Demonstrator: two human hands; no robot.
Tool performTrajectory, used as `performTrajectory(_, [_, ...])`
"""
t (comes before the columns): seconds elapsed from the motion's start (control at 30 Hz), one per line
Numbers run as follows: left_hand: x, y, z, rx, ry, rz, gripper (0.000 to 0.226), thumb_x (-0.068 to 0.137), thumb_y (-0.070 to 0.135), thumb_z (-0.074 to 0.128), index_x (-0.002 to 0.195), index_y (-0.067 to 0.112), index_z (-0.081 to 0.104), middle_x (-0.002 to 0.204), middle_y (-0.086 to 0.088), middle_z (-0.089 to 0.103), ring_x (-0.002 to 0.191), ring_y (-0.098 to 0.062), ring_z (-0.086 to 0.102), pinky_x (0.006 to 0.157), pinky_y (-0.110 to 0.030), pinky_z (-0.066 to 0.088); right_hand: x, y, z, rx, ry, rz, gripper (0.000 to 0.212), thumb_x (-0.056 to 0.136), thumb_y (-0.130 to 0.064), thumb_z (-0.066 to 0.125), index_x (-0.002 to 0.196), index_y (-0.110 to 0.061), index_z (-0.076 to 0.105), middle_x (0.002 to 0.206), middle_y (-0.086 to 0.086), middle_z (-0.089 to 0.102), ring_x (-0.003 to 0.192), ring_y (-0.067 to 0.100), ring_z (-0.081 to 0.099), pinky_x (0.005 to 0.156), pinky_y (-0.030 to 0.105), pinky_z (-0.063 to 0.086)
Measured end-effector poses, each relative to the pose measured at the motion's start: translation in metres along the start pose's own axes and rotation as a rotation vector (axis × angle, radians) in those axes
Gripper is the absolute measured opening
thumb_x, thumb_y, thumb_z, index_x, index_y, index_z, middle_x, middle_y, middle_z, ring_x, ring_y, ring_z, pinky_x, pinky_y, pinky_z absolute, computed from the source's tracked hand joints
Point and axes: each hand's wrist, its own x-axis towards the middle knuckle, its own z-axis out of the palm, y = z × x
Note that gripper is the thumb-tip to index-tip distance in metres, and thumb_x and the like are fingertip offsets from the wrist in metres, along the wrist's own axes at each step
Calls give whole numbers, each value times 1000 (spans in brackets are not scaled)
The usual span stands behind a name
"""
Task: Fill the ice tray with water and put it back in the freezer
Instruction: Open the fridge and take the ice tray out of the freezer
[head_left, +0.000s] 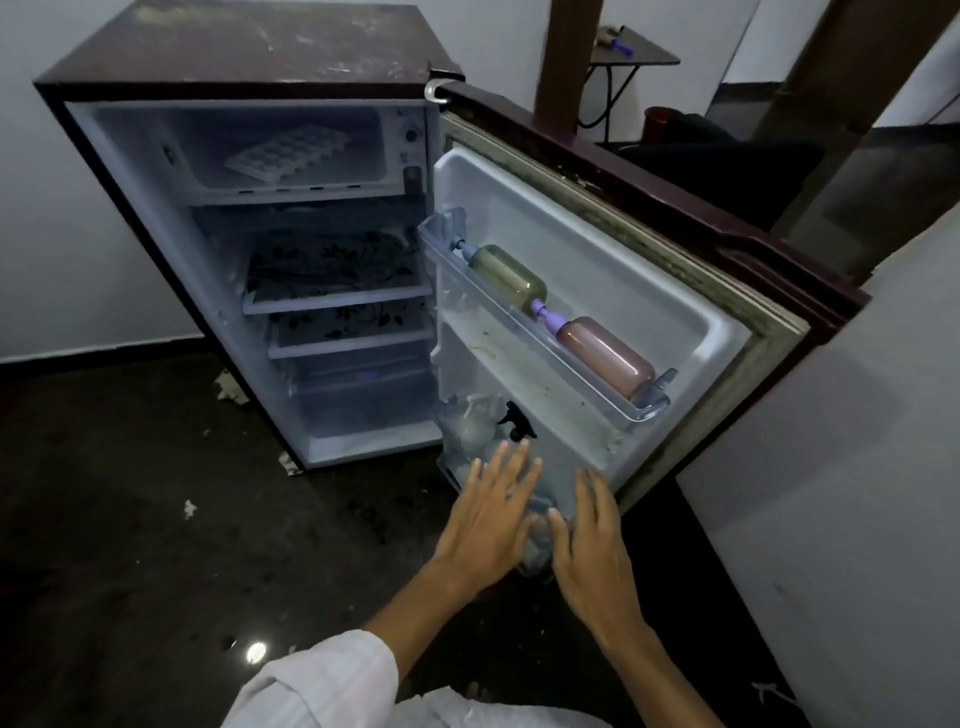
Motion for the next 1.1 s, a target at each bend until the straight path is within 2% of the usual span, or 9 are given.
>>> performTrajectory(0.1, [-5, -21, -11, 129, -56, -142, 75, 96, 58, 18, 158, 18, 6, 167, -7, 3, 153, -29, 2, 122, -54, 14, 14, -7, 14, -231, -76, -120, 70, 100, -49, 36, 154, -13, 12, 162, 10, 8, 150, 23, 4, 119, 40, 14])
performTrajectory(0.17, [-9, -40, -24, 135, -47, -189, 79, 93, 68, 3, 156, 23, -12, 166, -3, -13, 153, -25, -13, 122, -49, -1, 30, -17, 29, -347, -87, -214, 73, 98, -55, 31, 155, -13, 13, 162, 10, 8, 150, 26, 2, 117, 46, 19])
performTrajectory(0.27, [-5, -91, -59, 195, 48, -328, 80, 92, 69, -2, 157, 24, -10, 166, -2, -15, 153, -24, -16, 122, -48, -3, 72, -61, 58, -386, -140, -306, 77, 95, -60, 24, 155, -13, 15, 162, 11, 10, 150, 30, 3, 114, 53, 25])
performTrajectory(0.43, [-1, -125, -77, 232, 11, -404, 78, 94, 67, 7, 158, 24, -9, 165, 0, -18, 152, -23, -18, 122, -51, -3, 95, -92, 76, -412, -205, -332, 79, 94, -65, 16, 155, -19, -3, 162, 7, -8, 149, 26, -13, 118, 55, 12])
performTrajectory(0.7, [12, -223, -121, 203, 148, -536, 94, 81, 71, -24, 158, 22, -2, 166, -3, -6, 154, -25, -5, 123, -48, 2, 165, -167, 115, -361, -167, -369, 80, 93, -66, 15, 155, -16, 11, 163, 8, 3, 150, 26, -1, 114, 55, 24])
performTrajectory(0.77, [20, -246, -137, 194, 171, -553, 93, 84, 70, -19, 159, 20, 3, 167, -5, 1, 154, -26, 0, 123, -46, 4, 184, -186, 121, -381, -165, -380, 83, 91, -67, 10, 155, -16, 9, 163, 7, 2, 150, 26, -2, 115, 55, 23])
performTrajectory(0.87, [37, -290, -158, 173, 196, -567, 73, 99, 61, 11, 159, 19, 7, 167, -6, 4, 154, -25, 2, 124, -45, 7, 218, -220, 138, -375, -157, -394, 86, 87, -70, 1, 156, -18, 2, 163, 5, -5, 150, 24, -9, 118, 53, 17])
performTrajectory(0.93, [47, -316, -173, 157, 225, -554, 68, 103, 53, 27, 159, 18, 11, 167, -7, 8, 154, -26, 5, 124, -45, 9, 240, -244, 145, -384, -151, -399, 82, 91, -68, 10, 156, -17, 2, 163, 6, -6, 149, 25, -10, 119, 52, 15])
performTrajectory(1.1, [72, -366, -205, 152, 242, -493, 64, 104, 47, 35, 158, 15, 19, 165, -11, 18, 152, -30, 15, 122, -46, 18, 286, -292, 163, -403, -141, -403, 77, 98, -60, 25, 155, -17, -2, 163, 6, -10, 149, 24, -13, 120, 50, 12])
